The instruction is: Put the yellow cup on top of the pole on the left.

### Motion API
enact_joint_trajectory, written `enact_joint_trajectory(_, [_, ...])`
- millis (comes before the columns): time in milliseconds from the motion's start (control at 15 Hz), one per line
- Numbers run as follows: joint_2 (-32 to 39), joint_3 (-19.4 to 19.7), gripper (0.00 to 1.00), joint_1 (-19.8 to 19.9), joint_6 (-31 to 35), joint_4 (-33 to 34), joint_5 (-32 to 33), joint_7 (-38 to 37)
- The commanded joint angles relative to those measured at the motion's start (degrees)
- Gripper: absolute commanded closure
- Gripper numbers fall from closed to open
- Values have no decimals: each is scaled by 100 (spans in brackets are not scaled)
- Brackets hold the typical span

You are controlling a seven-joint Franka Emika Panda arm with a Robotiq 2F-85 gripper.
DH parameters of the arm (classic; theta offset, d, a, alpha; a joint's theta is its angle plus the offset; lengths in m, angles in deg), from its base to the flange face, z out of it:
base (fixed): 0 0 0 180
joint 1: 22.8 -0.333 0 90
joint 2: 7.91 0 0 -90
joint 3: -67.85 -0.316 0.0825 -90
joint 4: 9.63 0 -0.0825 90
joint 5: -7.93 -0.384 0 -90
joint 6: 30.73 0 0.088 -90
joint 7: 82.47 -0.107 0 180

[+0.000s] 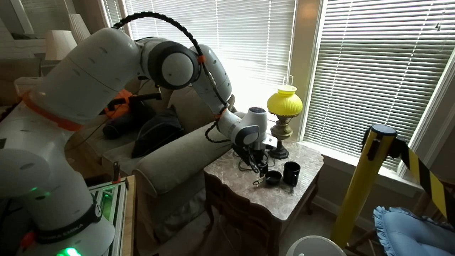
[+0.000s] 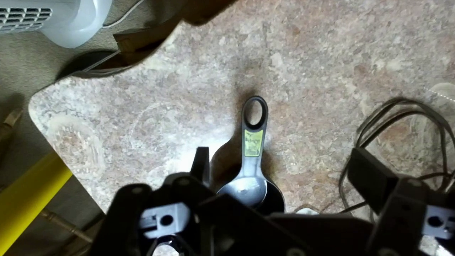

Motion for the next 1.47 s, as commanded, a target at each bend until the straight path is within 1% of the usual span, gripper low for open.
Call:
enact_joint_trajectory(0, [518,180,0,-181,117,495,72,-124])
enact_joint_trajectory(133, [696,249,0,-238,110,653,102,-122])
enact_joint_trajectory(400, [1039,253,0,-251,84,964,119,-68])
enact_joint_trajectory(800, [1497,343,0,-370,109,1439,154,-116])
enact_joint_trajectory(1200, [1828,423,0,-405,177,1839,187,-112])
enact_joint_trajectory(1267, [1864,418,12,-405,201,1888,186,-108])
enact_joint_trajectory(1333, [1878,416,27,-415,218,1913,186,-111])
enact_joint_trajectory(1400, [1891,405,34,-421,235,1943,179,-112])
